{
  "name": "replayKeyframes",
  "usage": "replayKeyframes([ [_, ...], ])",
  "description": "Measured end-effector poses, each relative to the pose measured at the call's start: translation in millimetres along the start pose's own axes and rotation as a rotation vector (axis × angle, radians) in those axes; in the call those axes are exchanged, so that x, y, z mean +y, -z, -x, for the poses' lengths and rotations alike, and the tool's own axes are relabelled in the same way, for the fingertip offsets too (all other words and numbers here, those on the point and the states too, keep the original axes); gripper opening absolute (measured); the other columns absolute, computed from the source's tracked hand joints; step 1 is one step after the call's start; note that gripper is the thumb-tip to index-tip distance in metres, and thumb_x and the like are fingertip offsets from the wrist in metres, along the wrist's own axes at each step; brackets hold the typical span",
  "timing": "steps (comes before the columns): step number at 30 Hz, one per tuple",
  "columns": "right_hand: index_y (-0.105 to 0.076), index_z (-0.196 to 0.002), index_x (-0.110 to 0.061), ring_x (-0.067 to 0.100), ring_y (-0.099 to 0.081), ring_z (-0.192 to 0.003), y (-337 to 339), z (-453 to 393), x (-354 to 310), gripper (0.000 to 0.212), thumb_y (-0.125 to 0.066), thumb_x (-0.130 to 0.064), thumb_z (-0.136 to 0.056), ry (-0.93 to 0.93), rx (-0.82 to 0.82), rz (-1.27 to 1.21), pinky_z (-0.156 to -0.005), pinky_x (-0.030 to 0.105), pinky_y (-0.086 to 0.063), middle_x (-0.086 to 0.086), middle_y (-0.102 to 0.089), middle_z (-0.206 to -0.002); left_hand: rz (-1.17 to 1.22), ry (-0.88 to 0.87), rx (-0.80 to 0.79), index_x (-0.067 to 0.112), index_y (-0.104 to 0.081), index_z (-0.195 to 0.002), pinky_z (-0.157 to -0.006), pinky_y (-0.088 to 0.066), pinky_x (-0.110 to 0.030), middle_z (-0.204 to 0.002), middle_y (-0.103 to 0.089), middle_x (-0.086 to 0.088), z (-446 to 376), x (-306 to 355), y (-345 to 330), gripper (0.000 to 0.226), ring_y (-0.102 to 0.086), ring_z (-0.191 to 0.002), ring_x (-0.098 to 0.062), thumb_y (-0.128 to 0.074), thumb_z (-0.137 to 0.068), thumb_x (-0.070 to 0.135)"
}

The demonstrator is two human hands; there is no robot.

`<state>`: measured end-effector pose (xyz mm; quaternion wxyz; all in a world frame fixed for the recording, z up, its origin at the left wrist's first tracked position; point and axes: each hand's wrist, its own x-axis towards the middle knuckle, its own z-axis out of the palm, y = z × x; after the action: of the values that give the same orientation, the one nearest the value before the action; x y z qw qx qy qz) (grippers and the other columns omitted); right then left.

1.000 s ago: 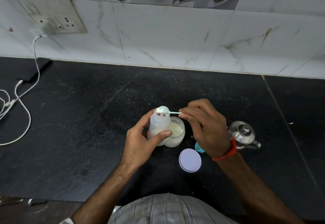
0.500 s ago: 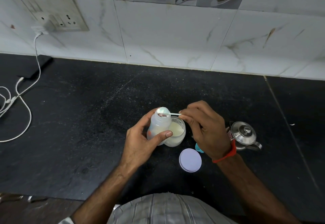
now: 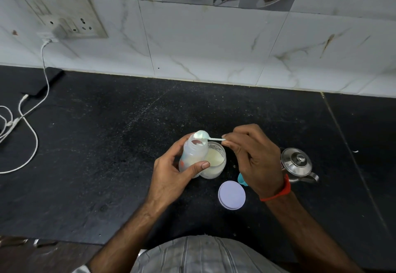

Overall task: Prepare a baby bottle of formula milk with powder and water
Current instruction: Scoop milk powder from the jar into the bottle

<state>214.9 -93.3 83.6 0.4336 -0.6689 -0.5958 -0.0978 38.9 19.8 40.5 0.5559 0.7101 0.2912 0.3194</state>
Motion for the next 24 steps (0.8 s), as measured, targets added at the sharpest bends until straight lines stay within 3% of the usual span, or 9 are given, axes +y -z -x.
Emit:
replayKeyframes([
  [3, -0.077, -0.096, 0.002, 0.023, -0.064, -0.081, -2, 1, 3, 0.024, -0.058, -0.013, -0.098, -0.015, -0.066, -0.025, -0.075, 0.032, -0.052, 0.013, -0.066, -0.092, -0.028, 0.002, -0.014, 0.051, -0.059, -0.134, -0.099, -0.059, -0.032, -0.133, -0.070, 0.019, 1, -6, 0, 0.070, -0.067, -0.123, -0.007, -0.092, -0.075, 0.034],
  [6, -0.079, -0.097, -0.003, 0.017, -0.065, -0.084, -1, 1, 5, 0.020, -0.063, -0.015, -0.098, -0.101, -0.069, -0.094, -0.078, 0.027, -0.053, 0.008, -0.068, -0.094, -0.033, 0.013, -0.008, 0.043, -0.060, -0.136, -0.099, -0.058, -0.034, -0.133, -0.070, 0.018, 2, -10, 1, 0.070, -0.067, -0.123, -0.008, -0.090, -0.074, 0.034],
  [12, -0.079, -0.103, -0.014, 0.005, -0.067, -0.084, 2, 5, 18, 0.013, -0.069, -0.010, -0.095, -0.554, -0.067, -0.321, -0.077, 0.026, -0.055, -0.004, -0.070, -0.094, -0.032, 0.040, 0.032, 0.043, -0.059, -0.134, -0.099, -0.056, -0.022, -0.131, -0.069, 0.026, 5, -13, 4, 0.070, -0.066, -0.122, -0.001, -0.089, -0.071, 0.034],
  [14, -0.078, -0.105, -0.017, 0.004, -0.063, -0.076, 5, 10, 27, 0.015, -0.067, -0.012, -0.097, -0.635, -0.123, -0.259, -0.074, 0.028, -0.052, -0.005, -0.069, -0.090, -0.035, 0.055, 0.051, 0.041, -0.060, -0.134, -0.100, -0.055, -0.020, -0.130, -0.068, 0.030, 8, -17, 7, 0.069, -0.066, -0.122, 0.001, -0.089, -0.071, 0.033],
  [18, -0.077, -0.107, -0.013, 0.007, -0.062, -0.080, 1, 15, 32, 0.014, -0.068, -0.012, -0.096, -0.665, -0.288, -0.026, -0.077, 0.019, -0.050, 0.001, -0.072, -0.093, -0.039, 0.085, 0.067, 0.039, -0.060, -0.134, -0.101, -0.054, -0.020, -0.130, -0.067, 0.033, 19, -24, 16, 0.070, -0.064, -0.122, 0.005, -0.088, -0.070, 0.035],
  [21, -0.072, -0.098, -0.009, 0.019, -0.068, -0.076, -11, 11, 31, 0.013, -0.079, -0.013, -0.088, -0.690, -0.272, -0.014, -0.080, 0.035, -0.056, 0.004, -0.072, -0.080, -0.048, 0.104, 0.078, 0.037, -0.061, -0.136, -0.102, -0.056, -0.026, -0.131, -0.068, 0.028, 26, -28, 20, 0.071, -0.065, -0.122, 0.002, -0.088, -0.070, 0.034],
  [24, -0.069, -0.089, -0.014, 0.019, -0.065, -0.075, -26, 4, 35, 0.015, -0.081, -0.021, -0.086, -0.677, -0.326, 0.062, -0.077, 0.043, -0.057, -0.002, -0.067, -0.074, -0.052, 0.103, 0.084, 0.039, -0.061, -0.135, -0.102, -0.055, -0.024, -0.130, -0.068, 0.031, 29, -26, 24, 0.069, -0.065, -0.122, 0.003, -0.088, -0.071, 0.034],
])
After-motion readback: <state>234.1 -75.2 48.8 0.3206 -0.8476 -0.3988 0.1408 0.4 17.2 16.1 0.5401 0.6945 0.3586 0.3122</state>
